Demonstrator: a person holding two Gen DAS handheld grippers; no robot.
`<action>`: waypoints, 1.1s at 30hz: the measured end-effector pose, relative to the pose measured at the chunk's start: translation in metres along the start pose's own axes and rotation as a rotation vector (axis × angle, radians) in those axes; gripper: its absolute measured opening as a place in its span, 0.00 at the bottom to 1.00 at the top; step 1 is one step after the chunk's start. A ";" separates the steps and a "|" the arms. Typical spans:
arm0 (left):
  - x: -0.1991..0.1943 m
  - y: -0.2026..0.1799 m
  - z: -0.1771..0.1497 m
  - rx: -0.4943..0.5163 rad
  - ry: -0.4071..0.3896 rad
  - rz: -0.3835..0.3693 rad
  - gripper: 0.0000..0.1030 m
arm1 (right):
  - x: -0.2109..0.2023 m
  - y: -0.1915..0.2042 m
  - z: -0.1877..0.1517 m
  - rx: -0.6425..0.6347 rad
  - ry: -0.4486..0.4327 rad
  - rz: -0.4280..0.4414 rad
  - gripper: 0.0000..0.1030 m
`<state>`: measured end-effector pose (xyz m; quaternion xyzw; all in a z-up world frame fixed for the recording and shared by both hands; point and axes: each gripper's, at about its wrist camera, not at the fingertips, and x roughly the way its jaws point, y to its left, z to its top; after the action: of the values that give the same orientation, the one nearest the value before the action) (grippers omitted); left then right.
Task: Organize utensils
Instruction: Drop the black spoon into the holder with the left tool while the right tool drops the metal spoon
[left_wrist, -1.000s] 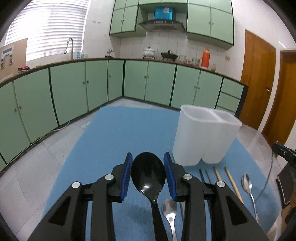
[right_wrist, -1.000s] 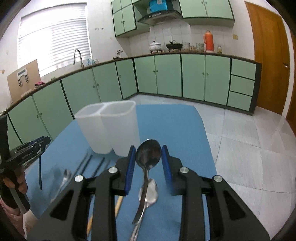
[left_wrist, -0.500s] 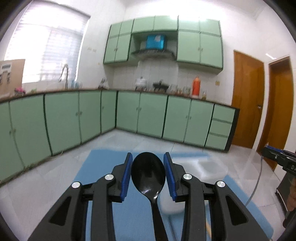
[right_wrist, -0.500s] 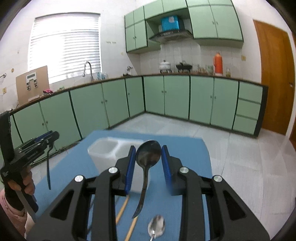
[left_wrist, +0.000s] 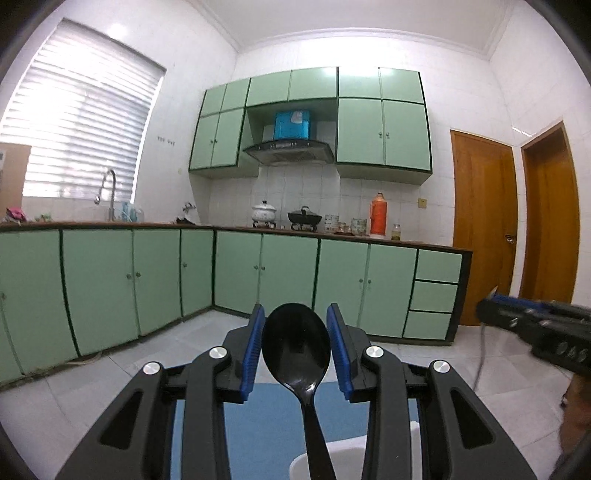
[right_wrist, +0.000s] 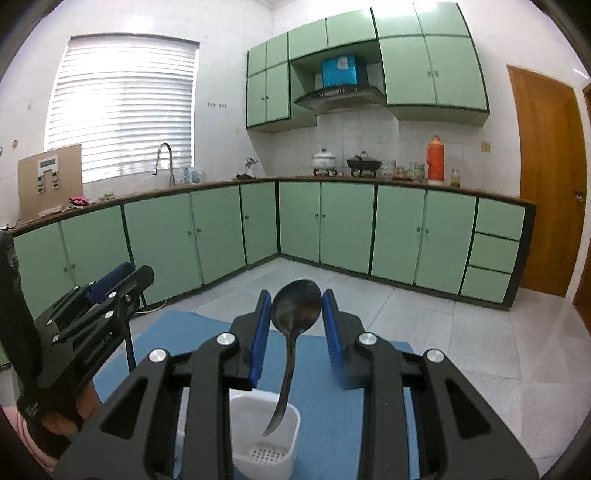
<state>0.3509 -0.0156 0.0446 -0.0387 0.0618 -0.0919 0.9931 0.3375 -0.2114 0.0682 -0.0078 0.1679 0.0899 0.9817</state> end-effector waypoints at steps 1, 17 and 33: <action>0.004 0.000 -0.004 -0.006 0.011 -0.004 0.33 | 0.006 0.002 -0.003 0.003 0.014 -0.001 0.26; 0.016 0.007 -0.055 0.013 0.109 -0.017 0.35 | 0.031 0.018 -0.070 0.034 0.149 0.085 0.27; -0.019 0.016 -0.056 -0.003 0.139 0.002 0.73 | -0.010 0.010 -0.075 0.048 0.079 0.035 0.63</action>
<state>0.3284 0.0001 -0.0102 -0.0335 0.1306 -0.0930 0.9865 0.3022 -0.2070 0.0012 0.0150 0.2089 0.1027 0.9724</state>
